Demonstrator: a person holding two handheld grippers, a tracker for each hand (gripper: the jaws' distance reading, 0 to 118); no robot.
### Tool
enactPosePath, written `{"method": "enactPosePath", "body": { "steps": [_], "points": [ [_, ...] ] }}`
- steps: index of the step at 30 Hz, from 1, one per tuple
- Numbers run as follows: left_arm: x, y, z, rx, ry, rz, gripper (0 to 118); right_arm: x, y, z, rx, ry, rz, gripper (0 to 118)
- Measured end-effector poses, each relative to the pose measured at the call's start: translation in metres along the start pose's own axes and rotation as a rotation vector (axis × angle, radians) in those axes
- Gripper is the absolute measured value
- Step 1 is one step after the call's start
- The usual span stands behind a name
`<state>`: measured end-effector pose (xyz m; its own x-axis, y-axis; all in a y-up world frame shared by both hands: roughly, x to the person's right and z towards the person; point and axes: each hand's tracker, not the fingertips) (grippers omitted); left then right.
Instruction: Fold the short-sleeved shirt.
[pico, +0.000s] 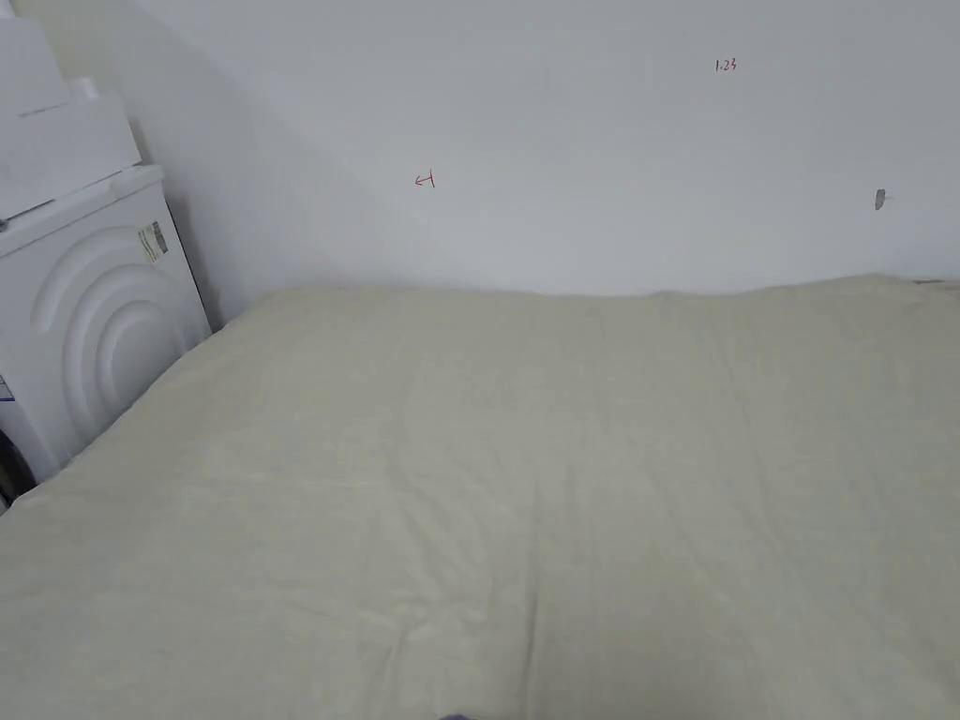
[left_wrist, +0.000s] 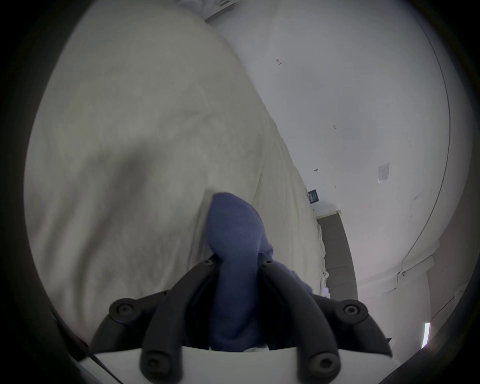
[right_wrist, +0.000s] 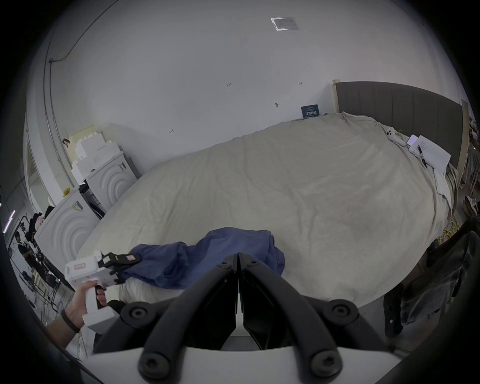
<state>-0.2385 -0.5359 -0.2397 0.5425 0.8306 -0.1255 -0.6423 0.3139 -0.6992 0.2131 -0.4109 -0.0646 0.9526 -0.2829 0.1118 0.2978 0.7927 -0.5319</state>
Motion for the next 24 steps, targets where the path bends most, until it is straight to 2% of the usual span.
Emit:
{"method": "enactPosePath", "body": {
  "steps": [2, 3, 4, 6, 7, 10, 14, 18, 21, 24],
  "points": [
    [-0.006, 0.023, 0.018, 0.074, -0.037, 0.058, 19, 0.001, 0.0, 0.0, 0.002, 0.005, -0.011, 0],
    [-0.005, 0.039, 0.027, 0.09, 0.002, 0.018, 19, 0.001, 0.0, -0.001, 0.004, 0.008, -0.017, 0],
    [0.026, 0.046, 0.041, 0.108, 0.053, -0.06, 19, 0.002, -0.001, -0.003, 0.0, 0.012, -0.024, 0],
    [0.045, 0.07, 0.061, 0.128, 0.19, -0.322, 18, 0.003, -0.002, -0.008, -0.007, 0.021, -0.031, 0],
    [0.054, 0.076, 0.068, 0.133, 0.224, -0.385, 18, 0.003, -0.004, -0.009, -0.009, 0.024, -0.032, 0],
    [0.077, 0.084, 0.081, 0.161, 0.185, -0.5, 18, 0.002, -0.007, -0.013, -0.015, 0.034, -0.044, 0],
    [0.129, 0.031, 0.065, 0.128, 0.102, -0.724, 18, 0.001, -0.011, -0.013, -0.024, 0.045, -0.054, 0],
    [0.162, -0.05, 0.021, 0.043, 0.039, -0.852, 18, 0.001, -0.01, -0.005, -0.02, 0.033, -0.034, 0],
    [0.166, -0.101, -0.018, -0.061, 0.044, -0.975, 18, 0.007, -0.01, 0.001, -0.011, 0.017, -0.04, 0],
    [0.154, -0.13, -0.051, -0.183, 0.065, -1.006, 19, 0.014, -0.011, 0.006, -0.004, -0.009, -0.043, 0]
  ]
}}
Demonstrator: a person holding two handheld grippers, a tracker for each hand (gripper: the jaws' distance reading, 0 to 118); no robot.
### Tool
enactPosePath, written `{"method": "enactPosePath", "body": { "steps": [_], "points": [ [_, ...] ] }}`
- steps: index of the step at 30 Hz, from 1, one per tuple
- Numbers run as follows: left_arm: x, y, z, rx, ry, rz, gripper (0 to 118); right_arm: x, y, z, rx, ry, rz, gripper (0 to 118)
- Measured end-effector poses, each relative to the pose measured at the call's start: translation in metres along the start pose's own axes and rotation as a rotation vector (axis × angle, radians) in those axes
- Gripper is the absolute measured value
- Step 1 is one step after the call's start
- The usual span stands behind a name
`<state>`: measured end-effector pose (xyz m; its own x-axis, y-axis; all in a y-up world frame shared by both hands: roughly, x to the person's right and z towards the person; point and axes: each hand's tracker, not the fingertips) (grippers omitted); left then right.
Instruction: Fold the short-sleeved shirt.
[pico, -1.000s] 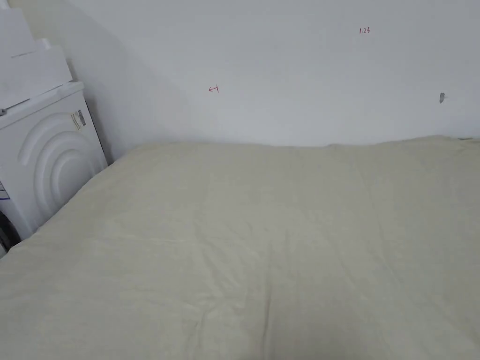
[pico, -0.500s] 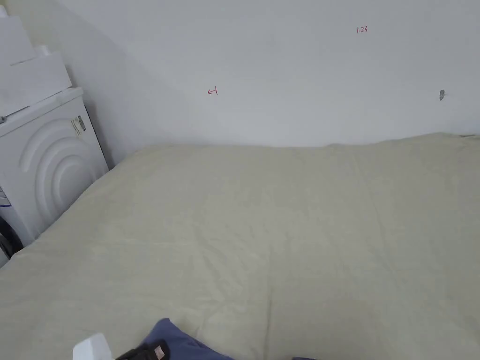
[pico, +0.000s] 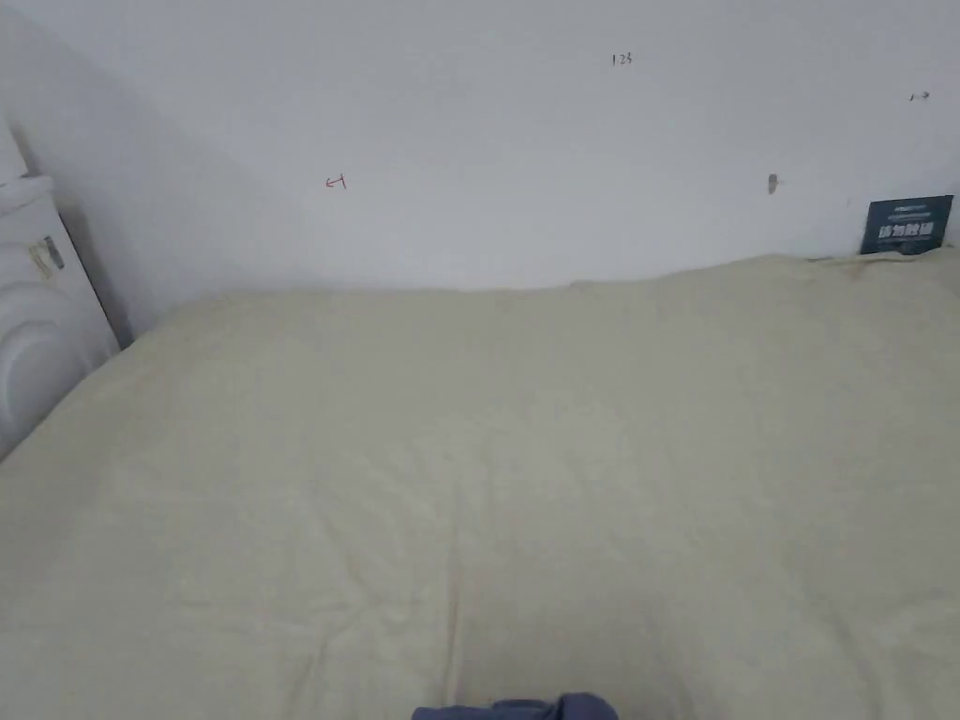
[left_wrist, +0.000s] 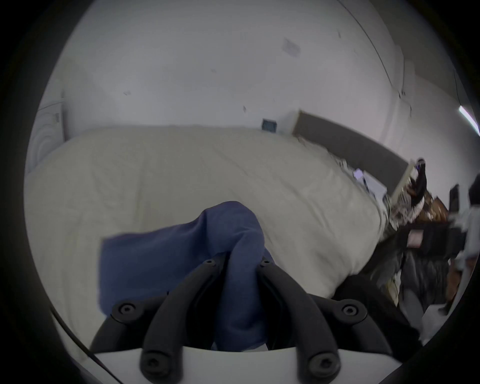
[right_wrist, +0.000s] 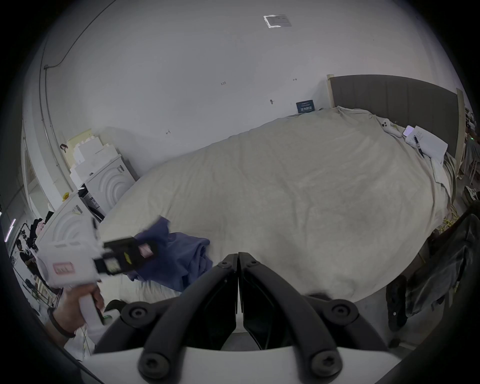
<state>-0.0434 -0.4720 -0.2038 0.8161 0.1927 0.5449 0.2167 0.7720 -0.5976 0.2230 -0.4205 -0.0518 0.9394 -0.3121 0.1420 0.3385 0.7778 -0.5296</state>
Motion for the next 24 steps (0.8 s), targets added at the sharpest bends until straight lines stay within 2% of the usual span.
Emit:
{"method": "enactPosePath", "body": {
  "steps": [2, 3, 7, 9, 11, 12, 13, 14, 15, 16, 18, 20, 23, 24],
  "points": [
    [0.001, -0.013, -0.017, -0.072, -0.008, -0.008, 22, 0.004, -0.002, 0.002, -0.001, -0.016, -0.009, 0],
    [0.001, -0.017, -0.019, -0.098, -0.006, -0.009, 34, 0.006, -0.003, 0.002, -0.001, -0.018, -0.018, 0],
    [-0.007, -0.004, 0.032, 0.112, -0.068, 0.065, 59, 0.007, -0.006, 0.0, -0.008, -0.018, -0.025, 0],
    [-0.02, 0.008, 0.064, 0.23, -0.086, 0.15, 66, 0.006, -0.006, -0.002, -0.01, -0.01, -0.026, 0],
    [-0.038, 0.014, 0.078, 0.294, -0.128, 0.329, 66, 0.005, -0.006, -0.003, -0.013, 0.005, -0.03, 0],
    [-0.046, 0.014, 0.077, 0.308, -0.149, 0.439, 61, 0.005, -0.006, -0.004, -0.011, 0.009, -0.035, 0],
    [-0.051, 0.01, 0.072, 0.306, -0.177, 0.505, 48, 0.004, -0.007, -0.004, -0.011, 0.014, -0.043, 0],
    [-0.056, 0.005, 0.059, 0.277, -0.237, 0.55, 24, 0.004, -0.007, -0.004, -0.016, 0.021, -0.052, 0],
    [-0.054, 0.0, 0.043, 0.225, -0.254, 0.577, 5, 0.004, -0.008, -0.004, -0.017, 0.021, -0.055, 0],
    [-0.052, -0.005, 0.029, 0.179, -0.228, 0.575, 4, 0.004, -0.008, -0.003, -0.017, 0.021, -0.056, 0],
    [-0.048, -0.017, -0.005, 0.05, -0.294, 0.586, 4, 0.003, -0.009, -0.003, -0.029, 0.015, -0.041, 0],
    [-0.041, -0.029, -0.033, 0.007, -0.298, 0.638, 4, 0.003, -0.009, -0.001, -0.032, 0.003, -0.03, 0],
    [-0.048, -0.036, -0.064, -0.027, -0.204, 0.626, 4, 0.004, -0.009, 0.0, -0.036, -0.003, -0.034, 0],
    [-0.048, -0.039, -0.07, -0.015, -0.226, 0.615, 3, 0.005, -0.009, 0.0, -0.04, -0.002, -0.036, 0]
  ]
}}
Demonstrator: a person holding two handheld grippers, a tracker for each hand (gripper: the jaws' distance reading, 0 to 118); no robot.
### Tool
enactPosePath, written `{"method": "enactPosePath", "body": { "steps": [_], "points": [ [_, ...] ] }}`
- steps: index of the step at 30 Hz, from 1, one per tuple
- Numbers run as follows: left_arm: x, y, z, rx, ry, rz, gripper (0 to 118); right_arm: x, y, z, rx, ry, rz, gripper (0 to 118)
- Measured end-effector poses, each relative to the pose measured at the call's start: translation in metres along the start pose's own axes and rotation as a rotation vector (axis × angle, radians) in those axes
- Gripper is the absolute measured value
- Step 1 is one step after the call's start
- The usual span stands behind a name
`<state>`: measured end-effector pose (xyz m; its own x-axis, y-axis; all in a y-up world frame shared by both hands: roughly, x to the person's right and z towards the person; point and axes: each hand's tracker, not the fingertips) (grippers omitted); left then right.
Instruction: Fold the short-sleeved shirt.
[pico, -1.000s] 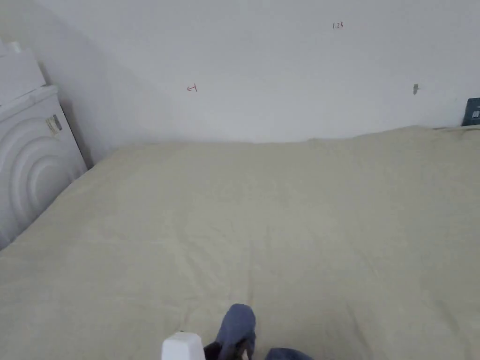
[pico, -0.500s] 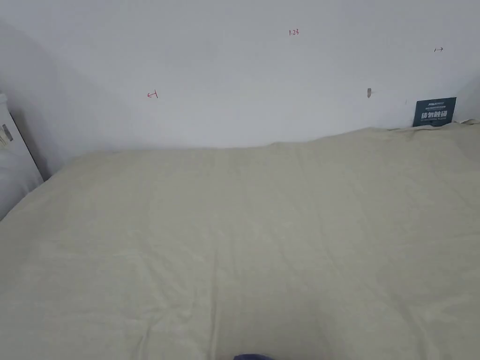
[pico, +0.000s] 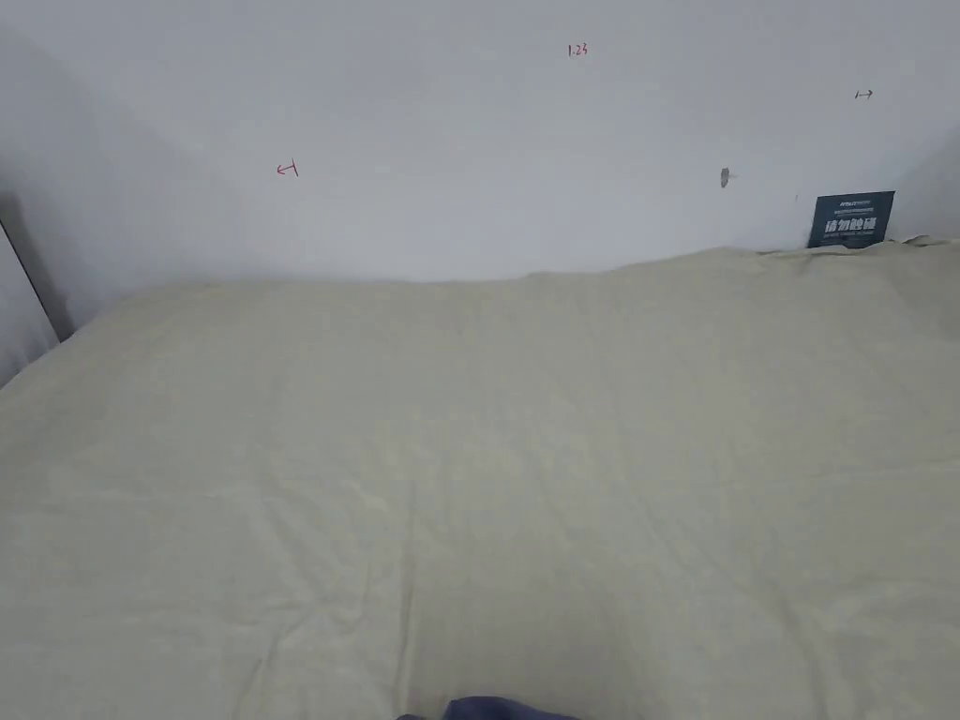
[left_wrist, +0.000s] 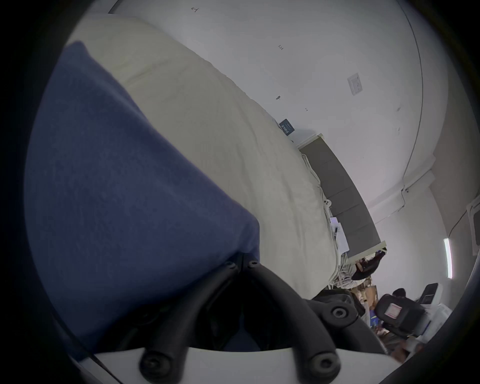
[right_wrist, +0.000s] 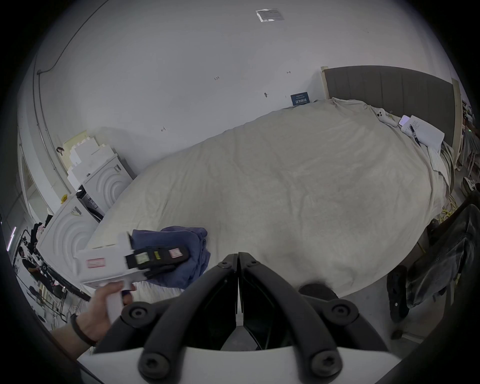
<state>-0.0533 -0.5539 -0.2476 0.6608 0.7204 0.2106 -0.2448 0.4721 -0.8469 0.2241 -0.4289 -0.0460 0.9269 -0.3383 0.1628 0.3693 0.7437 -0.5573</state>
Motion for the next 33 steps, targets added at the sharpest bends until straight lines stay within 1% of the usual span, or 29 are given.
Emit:
{"method": "enactPosePath", "body": {
  "steps": [3, 5, 8, 9, 10, 12, 14, 15, 18, 19, 20, 21, 22, 23, 24, 25, 26, 27, 28, 29, 31, 32, 33],
  "points": [
    [0.01, 0.001, 0.001, -0.009, 0.032, -0.009, 3, 0.001, -0.003, -0.004, -0.011, 0.008, -0.014, 0],
    [0.013, 0.0, -0.001, -0.039, 0.064, -0.114, 3, -0.003, -0.005, -0.009, -0.022, 0.017, -0.015, 0],
    [0.012, 0.003, -0.001, -0.039, 0.064, -0.025, 3, -0.011, -0.005, -0.015, -0.031, 0.055, -0.015, 0],
    [0.015, 0.004, 0.001, -0.04, 0.066, -0.038, 3, -0.016, -0.005, -0.017, -0.03, 0.076, -0.018, 0],
    [0.017, 0.006, 0.004, -0.044, 0.067, -0.037, 3, -0.02, -0.005, -0.02, -0.033, 0.102, -0.025, 0],
    [0.024, 0.016, 0.024, -0.049, 0.018, 0.015, 2, -0.031, -0.003, -0.032, -0.057, 0.159, -0.023, 0],
    [0.027, 0.027, 0.059, 0.075, -0.049, -0.006, 2, -0.044, -0.002, -0.047, -0.073, 0.219, -0.009, 0],
    [0.025, 0.036, 0.079, 0.1, -0.061, -0.029, 2, -0.051, -0.002, -0.058, -0.092, 0.263, -0.01, 0],
    [0.008, 0.058, 0.132, 0.159, -0.036, -0.051, 4, -0.07, -0.002, -0.097, -0.132, 0.386, -0.026, 0],
    [-0.001, 0.064, 0.143, 0.153, -0.043, -0.046, 8, -0.074, -0.002, -0.11, -0.151, 0.42, -0.034, 0],
    [-0.014, 0.069, 0.153, 0.152, -0.052, -0.031, 19, -0.076, -0.004, -0.127, -0.174, 0.455, -0.058, 0],
    [-0.027, 0.073, 0.161, 0.156, -0.057, -0.016, 46, -0.071, -0.009, -0.149, -0.205, 0.479, -0.104, 0],
    [-0.037, 0.075, 0.165, 0.153, -0.05, -0.007, 74, -0.068, -0.013, -0.164, -0.237, 0.487, -0.132, 0],
    [-0.048, 0.077, 0.167, 0.146, -0.038, 0.001, 100, -0.063, -0.018, -0.181, -0.29, 0.466, -0.152, 0],
    [-0.065, 0.08, 0.161, 0.12, -0.002, -0.004, 118, -0.058, -0.023, -0.195, -0.325, 0.428, -0.148, 0],
    [-0.074, 0.081, 0.159, 0.11, 0.008, 0.0, 118, -0.052, -0.027, -0.206, -0.35, 0.393, -0.137, 0],
    [-0.083, 0.083, 0.157, 0.1, 0.002, -0.01, 118, -0.044, -0.032, -0.212, -0.344, 0.403, -0.17, 0],
    [-0.09, 0.084, 0.151, 0.063, -0.023, -0.004, 118, -0.035, -0.035, -0.214, -0.323, 0.481, -0.27, 0],
    [-0.084, 0.084, 0.141, 0.039, -0.032, -0.002, 118, -0.03, -0.035, -0.213, -0.312, 0.495, -0.341, 0],
    [-0.086, 0.084, 0.132, 0.013, -0.022, -0.006, 118, -0.028, -0.036, -0.213, -0.337, 0.465, -0.351, 0],
    [-0.085, 0.083, 0.112, -0.045, -0.029, -0.064, 118, -0.031, -0.035, -0.213, -0.332, 0.466, -0.325, 0],
    [-0.085, 0.082, 0.102, -0.046, -0.029, -0.102, 117, -0.032, -0.034, -0.214, -0.334, 0.46, -0.309, 0],
    [-0.082, 0.081, 0.093, -0.069, -0.055, -0.132, 115, -0.034, -0.031, -0.213, -0.338, 0.46, -0.305, 0]
  ]
}}
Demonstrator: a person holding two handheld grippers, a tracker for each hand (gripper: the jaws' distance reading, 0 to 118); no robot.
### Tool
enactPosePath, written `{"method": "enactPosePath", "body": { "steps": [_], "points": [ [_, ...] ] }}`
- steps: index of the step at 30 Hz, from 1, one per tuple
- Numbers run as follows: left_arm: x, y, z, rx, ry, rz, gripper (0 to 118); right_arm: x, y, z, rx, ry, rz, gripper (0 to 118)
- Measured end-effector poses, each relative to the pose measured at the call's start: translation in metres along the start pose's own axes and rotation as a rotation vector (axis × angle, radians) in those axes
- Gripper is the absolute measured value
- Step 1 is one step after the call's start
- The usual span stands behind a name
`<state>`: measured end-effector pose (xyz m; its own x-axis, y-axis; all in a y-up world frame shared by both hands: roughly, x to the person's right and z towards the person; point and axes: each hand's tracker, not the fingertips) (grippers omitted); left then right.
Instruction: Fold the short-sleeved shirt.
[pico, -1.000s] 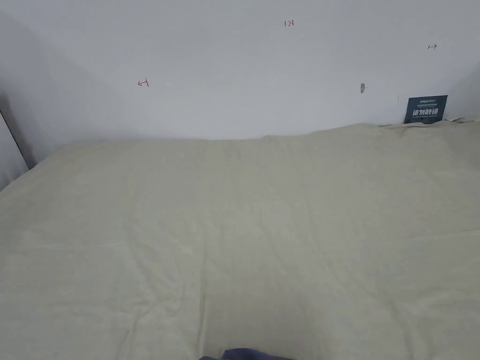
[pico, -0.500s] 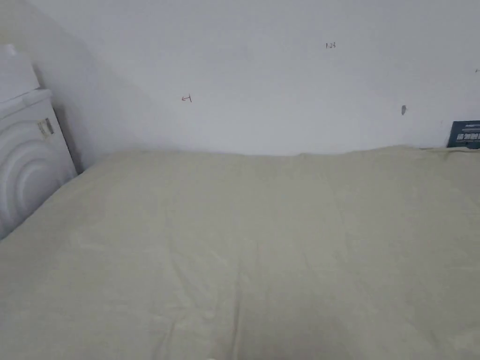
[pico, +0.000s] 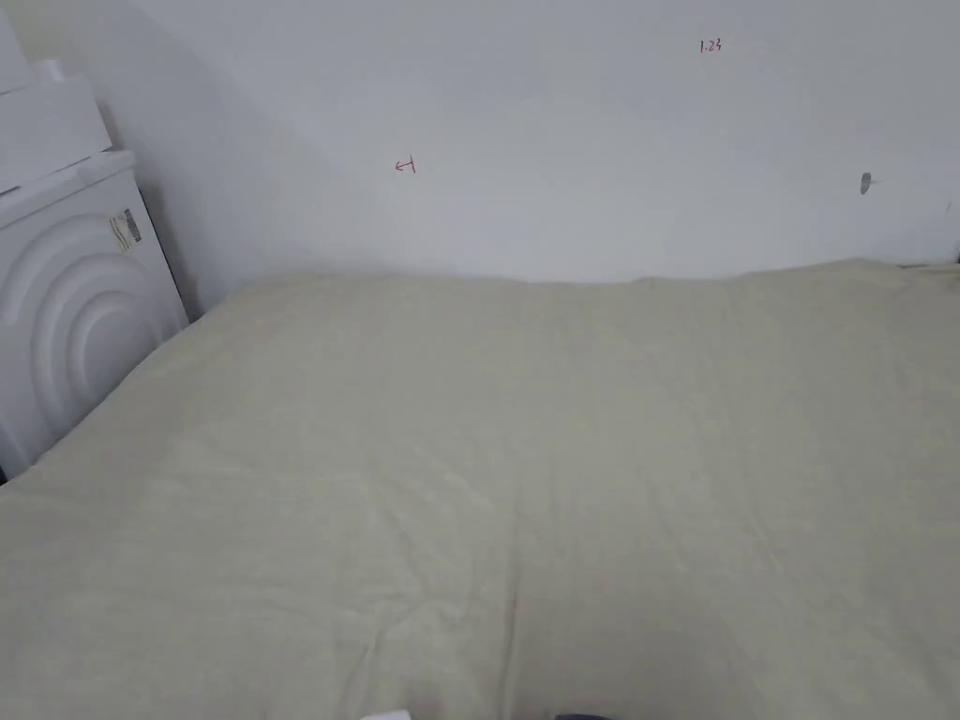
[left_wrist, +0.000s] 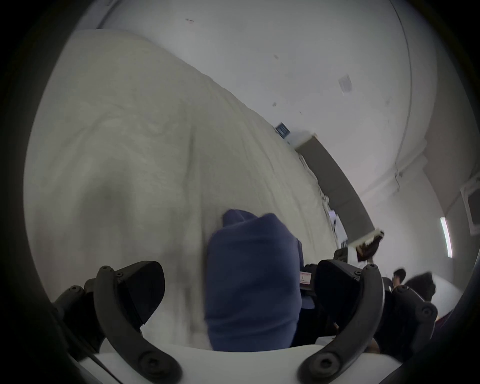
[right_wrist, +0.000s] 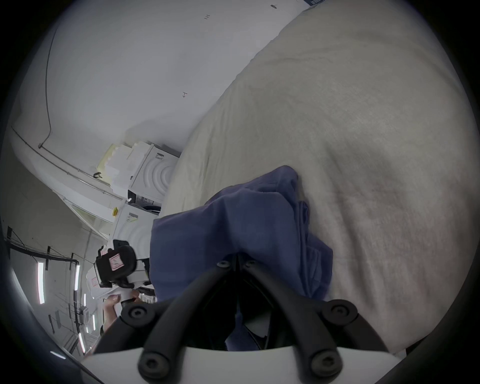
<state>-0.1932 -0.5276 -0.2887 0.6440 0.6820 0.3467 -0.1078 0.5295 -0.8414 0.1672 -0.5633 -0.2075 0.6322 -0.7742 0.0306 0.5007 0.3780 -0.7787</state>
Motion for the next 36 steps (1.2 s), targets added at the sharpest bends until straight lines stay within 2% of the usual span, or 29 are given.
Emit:
{"method": "enactPosePath", "body": {
  "steps": [2, 5, 7, 9, 10, 12, 14, 16, 18, 20, 23, 26, 29, 30, 31, 32, 34, 36],
  "points": [
    [0.005, 0.001, -0.019, -0.067, -0.007, -0.049, 107, 0.002, 0.003, 0.0, -0.009, 0.001, -0.002, 0],
    [0.02, -0.001, -0.035, -0.09, 0.067, -0.167, 104, -0.001, 0.006, 0.001, -0.028, -0.004, 0.005, 0],
    [0.023, 0.007, -0.028, -0.098, 0.109, -0.146, 75, -0.005, 0.009, 0.003, -0.038, -0.017, 0.016, 0],
    [0.016, 0.01, -0.021, -0.109, 0.094, -0.13, 59, -0.017, 0.01, 0.009, -0.024, -0.019, 0.034, 0],
    [0.014, 0.011, -0.017, -0.091, 0.082, -0.124, 55, -0.023, 0.011, 0.012, -0.011, -0.032, 0.044, 0],
    [0.009, 0.022, 0.0, -0.058, 0.032, -0.017, 48, -0.035, 0.014, 0.021, 0.017, -0.03, 0.062, 0],
    [-0.001, 0.035, 0.029, -0.004, 0.029, -0.019, 48, -0.042, 0.018, 0.028, 0.032, -0.005, 0.059, 0],
    [-0.019, 0.055, 0.071, 0.093, 0.127, -0.036, 48, -0.047, 0.021, 0.035, 0.047, 0.027, 0.044, 0],
    [-0.057, 0.08, 0.122, 0.167, 0.143, 0.1, 48, -0.049, 0.023, 0.038, 0.048, 0.035, 0.034, 0],
    [-0.087, 0.101, 0.173, 0.262, 0.236, 0.134, 48, -0.049, 0.022, 0.038, 0.059, 0.023, 0.019, 0],
    [-0.152, 0.124, 0.228, 0.365, 0.317, 0.307, 48, -0.046, 0.02, 0.034, 0.042, 0.015, 0.004, 0],
    [-0.195, 0.127, 0.247, 0.384, 0.429, 0.334, 49, -0.045, 0.018, 0.029, 0.019, -0.021, 0.016, 0],
    [-0.222, 0.116, 0.24, 0.38, 0.382, 0.518, 61, -0.04, 0.017, 0.026, 0.002, -0.038, 0.001, 0],
    [-0.228, 0.111, 0.239, 0.393, 0.387, 0.547, 73, -0.04, 0.017, 0.027, -0.003, -0.045, -0.006, 0],
    [-0.205, 0.104, 0.233, 0.398, 0.4, 0.544, 84, -0.04, 0.018, 0.028, -0.011, -0.053, -0.002, 0],
    [-0.207, 0.097, 0.239, 0.398, 0.422, 0.524, 93, -0.042, 0.02, 0.032, -0.015, -0.073, 0.027, 0],
    [-0.198, 0.085, 0.264, 0.412, 0.567, 0.515, 94, -0.046, 0.022, 0.043, 0.0, -0.09, 0.068, 0],
    [-0.166, 0.072, 0.293, 0.471, 0.622, 0.471, 94, -0.046, 0.023, 0.059, 0.029, -0.068, 0.089, 0]
  ]
}}
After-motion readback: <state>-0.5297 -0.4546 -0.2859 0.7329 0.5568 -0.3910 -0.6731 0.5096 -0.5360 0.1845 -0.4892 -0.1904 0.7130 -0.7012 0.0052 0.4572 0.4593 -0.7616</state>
